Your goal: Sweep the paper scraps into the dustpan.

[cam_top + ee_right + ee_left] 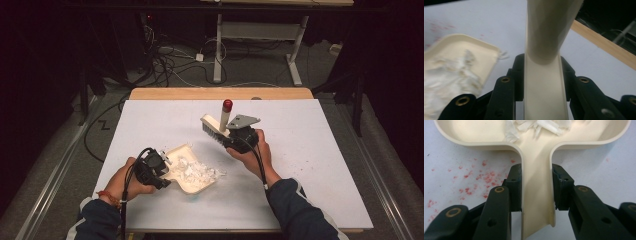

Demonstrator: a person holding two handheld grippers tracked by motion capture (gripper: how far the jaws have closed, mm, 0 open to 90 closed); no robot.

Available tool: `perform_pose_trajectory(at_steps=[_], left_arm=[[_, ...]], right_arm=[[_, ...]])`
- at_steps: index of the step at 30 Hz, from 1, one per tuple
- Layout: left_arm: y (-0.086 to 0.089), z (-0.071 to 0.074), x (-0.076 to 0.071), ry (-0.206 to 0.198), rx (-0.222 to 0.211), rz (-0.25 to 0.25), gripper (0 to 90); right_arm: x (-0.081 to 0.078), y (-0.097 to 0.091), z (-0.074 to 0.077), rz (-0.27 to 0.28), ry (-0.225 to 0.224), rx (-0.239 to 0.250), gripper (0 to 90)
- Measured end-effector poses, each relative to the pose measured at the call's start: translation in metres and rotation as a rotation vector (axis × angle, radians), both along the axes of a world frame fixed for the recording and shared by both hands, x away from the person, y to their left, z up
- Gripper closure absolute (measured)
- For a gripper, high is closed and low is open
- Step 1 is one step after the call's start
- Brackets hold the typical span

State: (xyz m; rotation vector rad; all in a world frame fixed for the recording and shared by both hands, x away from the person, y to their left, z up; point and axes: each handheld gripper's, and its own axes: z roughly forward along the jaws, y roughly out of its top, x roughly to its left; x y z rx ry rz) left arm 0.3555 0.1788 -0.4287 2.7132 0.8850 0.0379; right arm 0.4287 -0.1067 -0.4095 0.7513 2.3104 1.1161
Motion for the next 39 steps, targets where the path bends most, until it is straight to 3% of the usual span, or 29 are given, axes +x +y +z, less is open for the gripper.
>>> perform_pose_trajectory(at_steps=[4, 8, 12, 15, 19, 22, 25, 27, 30, 34, 39], left_arm=[[0.002, 0.000, 0.000, 0.006, -0.015, 0.009, 63.2], [0.005, -0.002, 0.002, 0.021, -0.028, 0.016, 63.2], [0.008, -0.004, 0.003, 0.026, -0.030, 0.025, 63.2], [0.010, -0.005, 0.003, 0.033, -0.027, 0.028, 63.2], [0.013, -0.006, 0.002, 0.040, -0.027, 0.036, 63.2], [0.014, -0.006, 0.002, 0.040, -0.027, 0.040, 63.1], [0.013, -0.006, 0.002, 0.041, -0.023, 0.038, 63.2], [0.011, -0.007, 0.001, 0.041, -0.008, 0.028, 63.1], [0.008, -0.009, 0.001, 0.041, 0.002, 0.019, 63.0], [0.006, -0.008, -0.001, 0.031, 0.007, -0.001, 63.0], [0.006, -0.009, -0.002, 0.032, 0.011, -0.012, 63.0]], right_arm=[[0.016, 0.012, -0.011, 0.007, -0.022, -0.084, 68.0], [0.023, 0.030, -0.019, 0.062, -0.025, -0.127, 68.0], [0.019, 0.050, -0.025, 0.128, -0.023, -0.169, 68.0], [0.010, 0.058, -0.027, 0.218, -0.030, -0.219, 68.0], [0.004, 0.055, -0.024, 0.284, 0.023, -0.156, 68.0], [-0.004, 0.051, -0.023, 0.331, 0.012, -0.171, 68.0], [-0.012, 0.042, -0.020, 0.419, 0.034, -0.123, 68.0], [-0.019, 0.041, -0.019, 0.428, 0.024, -0.138, 68.0], [-0.028, 0.040, -0.017, 0.487, 0.029, -0.097, 68.0], [-0.033, 0.038, -0.011, 0.478, -0.006, -0.088, 68.0], [-0.033, 0.018, 0.002, 0.345, -0.043, -0.049, 68.0]])
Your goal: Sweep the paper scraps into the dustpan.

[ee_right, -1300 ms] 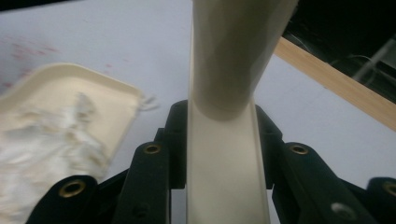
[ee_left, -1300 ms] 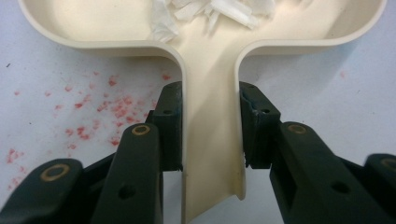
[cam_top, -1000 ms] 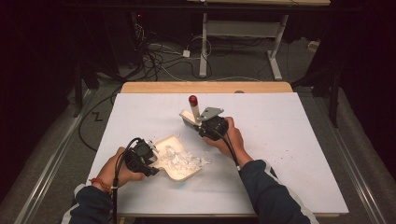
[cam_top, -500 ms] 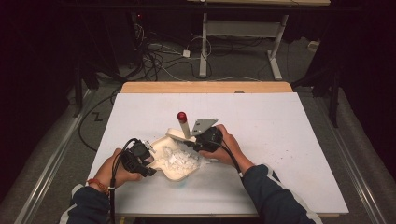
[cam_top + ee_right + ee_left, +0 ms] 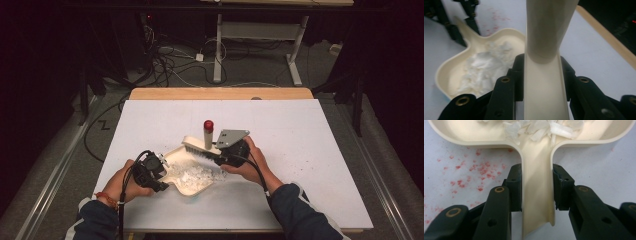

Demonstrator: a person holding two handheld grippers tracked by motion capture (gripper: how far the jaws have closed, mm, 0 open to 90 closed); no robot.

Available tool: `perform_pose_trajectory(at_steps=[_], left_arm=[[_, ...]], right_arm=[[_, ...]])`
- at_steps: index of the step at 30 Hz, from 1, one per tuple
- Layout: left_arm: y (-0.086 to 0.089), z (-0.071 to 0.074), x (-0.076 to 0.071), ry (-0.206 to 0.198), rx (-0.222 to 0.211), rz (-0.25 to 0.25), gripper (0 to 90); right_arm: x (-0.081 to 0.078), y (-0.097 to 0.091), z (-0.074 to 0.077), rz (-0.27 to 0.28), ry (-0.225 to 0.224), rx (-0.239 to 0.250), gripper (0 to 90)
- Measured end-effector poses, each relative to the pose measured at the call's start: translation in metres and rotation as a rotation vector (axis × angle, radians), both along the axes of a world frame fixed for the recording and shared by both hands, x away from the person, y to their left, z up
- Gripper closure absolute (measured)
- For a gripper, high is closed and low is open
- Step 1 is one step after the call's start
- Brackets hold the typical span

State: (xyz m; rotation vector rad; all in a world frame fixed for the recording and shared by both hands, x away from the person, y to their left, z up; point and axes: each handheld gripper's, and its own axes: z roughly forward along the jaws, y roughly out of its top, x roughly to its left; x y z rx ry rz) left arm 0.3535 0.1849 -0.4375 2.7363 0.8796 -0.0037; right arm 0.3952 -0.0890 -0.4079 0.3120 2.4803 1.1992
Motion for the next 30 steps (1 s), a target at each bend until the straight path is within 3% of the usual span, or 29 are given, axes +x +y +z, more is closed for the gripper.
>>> perform_pose_trajectory(at_steps=[4, 9, 13, 16, 18, 20, 24, 30], left_arm=[[0.000, 0.000, -0.001, 0.003, 0.003, -0.007, 63.0], [0.000, 0.000, -0.002, 0.005, 0.010, -0.010, 63.1], [-0.001, 0.000, -0.004, 0.004, 0.017, -0.015, 63.1], [-0.002, -0.001, -0.004, 0.007, 0.024, -0.020, 63.0], [-0.004, -0.002, -0.004, 0.008, 0.034, -0.026, 63.0], [-0.006, -0.002, -0.006, 0.010, 0.047, -0.038, 63.0], [-0.008, -0.001, -0.008, 0.011, 0.054, -0.062, 63.0], [-0.012, -0.001, -0.005, 0.014, 0.047, -0.071, 63.0]], right_arm=[[-0.002, -0.025, 0.007, -0.091, 0.025, 0.001, 68.0], [-0.013, -0.058, 0.009, -0.189, 0.017, -0.070, 68.0], [-0.030, -0.091, 0.012, -0.217, 0.090, -0.098, 68.0], [-0.047, -0.103, 0.011, -0.206, 0.153, -0.126, 68.0], [-0.057, -0.102, 0.008, -0.223, 0.193, -0.140, 68.0], [-0.063, -0.095, 0.002, -0.199, 0.234, -0.145, 68.0], [-0.071, -0.072, -0.006, -0.151, 0.234, -0.154, 68.0], [-0.065, -0.052, -0.010, -0.164, 0.215, -0.115, 68.0]])
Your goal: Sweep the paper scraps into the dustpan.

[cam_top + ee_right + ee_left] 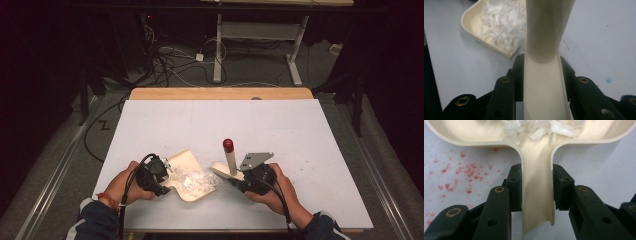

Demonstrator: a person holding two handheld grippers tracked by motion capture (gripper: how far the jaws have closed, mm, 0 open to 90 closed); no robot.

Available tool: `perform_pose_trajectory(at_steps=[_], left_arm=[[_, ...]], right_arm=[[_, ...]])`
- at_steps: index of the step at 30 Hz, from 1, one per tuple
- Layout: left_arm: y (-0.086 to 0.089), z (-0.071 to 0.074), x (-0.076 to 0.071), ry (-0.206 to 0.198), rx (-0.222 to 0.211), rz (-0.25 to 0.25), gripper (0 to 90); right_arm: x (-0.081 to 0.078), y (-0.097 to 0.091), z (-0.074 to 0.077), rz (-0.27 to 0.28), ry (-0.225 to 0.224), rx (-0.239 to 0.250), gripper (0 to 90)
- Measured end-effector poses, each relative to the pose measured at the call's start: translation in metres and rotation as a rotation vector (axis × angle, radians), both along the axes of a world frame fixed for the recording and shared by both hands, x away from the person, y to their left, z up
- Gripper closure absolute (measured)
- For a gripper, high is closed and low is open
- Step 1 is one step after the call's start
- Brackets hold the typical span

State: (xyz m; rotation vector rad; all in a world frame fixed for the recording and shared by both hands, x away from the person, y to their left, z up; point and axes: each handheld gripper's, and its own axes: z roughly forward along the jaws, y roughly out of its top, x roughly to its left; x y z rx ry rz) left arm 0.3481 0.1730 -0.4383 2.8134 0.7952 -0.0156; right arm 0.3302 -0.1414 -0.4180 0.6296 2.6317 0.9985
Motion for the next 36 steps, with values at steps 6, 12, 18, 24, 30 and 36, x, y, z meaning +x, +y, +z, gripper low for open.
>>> perform_pose_trajectory(at_steps=[6, 12, 18, 24, 30, 36], left_arm=[[-0.004, -0.001, 0.002, -0.002, -0.004, -0.001, 63.0], [-0.005, -0.001, 0.003, -0.003, -0.013, 0.004, 63.0], [-0.003, -0.001, 0.002, -0.003, -0.019, 0.010, 63.0], [-0.003, -0.002, 0.001, -0.002, -0.021, 0.012, 62.9], [-0.005, -0.003, 0.002, 0.000, -0.013, 0.008, 62.9], [-0.004, -0.002, 0.002, 0.006, -0.017, 0.014, 62.9]], right_arm=[[0.010, 0.020, 0.002, 0.011, 0.021, 0.100, 68.0], [0.009, 0.026, 0.013, 0.035, -0.025, 0.160, 68.0], [0.009, 0.010, 0.026, 0.014, -0.058, 0.195, 68.0], [0.020, 0.000, 0.019, -0.085, -0.112, 0.156, 68.0], [0.042, 0.008, -0.008, -0.180, -0.166, 0.055, 68.0], [0.059, 0.032, -0.018, -0.176, -0.215, 0.059, 68.0]])
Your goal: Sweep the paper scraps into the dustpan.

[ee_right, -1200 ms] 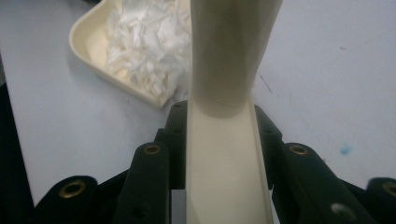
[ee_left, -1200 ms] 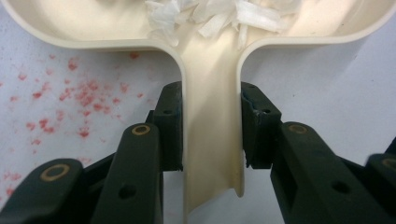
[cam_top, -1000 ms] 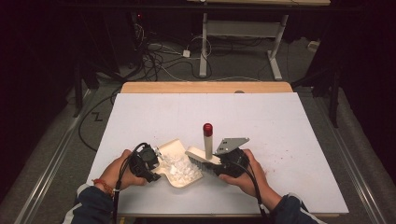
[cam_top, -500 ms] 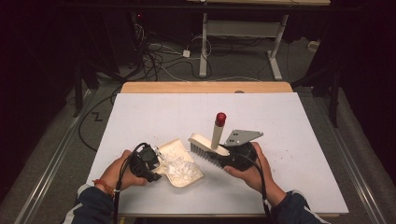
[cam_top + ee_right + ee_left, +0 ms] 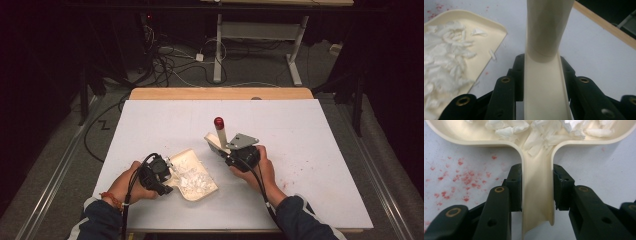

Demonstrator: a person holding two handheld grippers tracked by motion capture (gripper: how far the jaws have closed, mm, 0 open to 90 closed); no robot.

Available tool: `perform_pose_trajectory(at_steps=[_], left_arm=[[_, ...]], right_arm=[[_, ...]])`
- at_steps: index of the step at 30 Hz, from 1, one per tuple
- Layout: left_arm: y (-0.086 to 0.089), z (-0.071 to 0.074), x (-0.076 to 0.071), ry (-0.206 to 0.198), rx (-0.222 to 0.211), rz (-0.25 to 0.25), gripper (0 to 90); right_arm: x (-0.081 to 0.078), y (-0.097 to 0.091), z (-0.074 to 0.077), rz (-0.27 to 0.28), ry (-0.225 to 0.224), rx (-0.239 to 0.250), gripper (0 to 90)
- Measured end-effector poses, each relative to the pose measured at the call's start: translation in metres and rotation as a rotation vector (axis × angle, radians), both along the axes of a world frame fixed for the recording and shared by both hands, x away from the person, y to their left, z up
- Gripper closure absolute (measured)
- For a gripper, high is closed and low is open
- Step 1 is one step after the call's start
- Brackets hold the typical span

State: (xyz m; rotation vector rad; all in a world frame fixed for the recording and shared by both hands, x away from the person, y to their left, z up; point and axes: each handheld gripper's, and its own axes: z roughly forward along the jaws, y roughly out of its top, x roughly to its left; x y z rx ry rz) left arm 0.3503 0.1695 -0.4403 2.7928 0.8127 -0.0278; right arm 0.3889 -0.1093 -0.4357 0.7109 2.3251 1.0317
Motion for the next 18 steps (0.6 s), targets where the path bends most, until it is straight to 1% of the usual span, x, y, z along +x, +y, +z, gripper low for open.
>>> perform_pose_trajectory(at_steps=[2, 3, 4, 5, 7, 8, 9, 10, 14, 17, 18], left_arm=[[0.001, 0.000, 0.000, 0.002, -0.004, 0.001, 63.0], [0.001, -0.001, 0.000, 0.002, -0.004, 0.003, 62.9], [0.001, -0.001, 0.001, 0.003, -0.002, 0.003, 62.9], [0.001, -0.001, 0.001, 0.006, -0.003, 0.005, 63.0], [0.002, -0.001, 0.001, 0.009, -0.004, 0.005, 63.0], [0.002, -0.001, 0.001, 0.008, -0.004, 0.007, 62.9], [0.003, -0.001, 0.001, 0.009, -0.007, 0.012, 62.9], [0.003, -0.001, 0.001, 0.010, -0.006, 0.015, 63.0], [0.004, -0.001, 0.001, 0.007, -0.009, 0.024, 62.9], [0.003, -0.001, 0.001, 0.005, -0.004, 0.022, 62.9], [0.003, -0.001, 0.001, 0.001, -0.003, 0.022, 62.9]], right_arm=[[0.002, 0.009, -0.002, 0.017, 0.008, 0.011, 68.0], [0.002, 0.015, -0.003, 0.028, -0.003, 0.002, 68.0], [0.001, 0.019, -0.004, 0.046, -0.001, -0.003, 68.0], [0.000, 0.023, -0.005, 0.073, 0.010, 0.002, 67.9], [-0.003, 0.031, -0.005, 0.105, 0.015, 0.006, 67.9], [-0.004, 0.034, -0.005, 0.132, 0.029, 0.019, 67.9], [-0.005, 0.037, -0.005, 0.145, 0.037, 0.027, 67.9], [-0.006, 0.040, -0.005, 0.153, 0.036, 0.021, 67.9], [-0.012, 0.042, -0.004, 0.174, 0.051, 0.031, 67.9], [-0.016, 0.038, 0.000, 0.211, 0.096, 0.085, 68.0], [-0.018, 0.038, 0.001, 0.224, 0.109, 0.096, 68.0]])
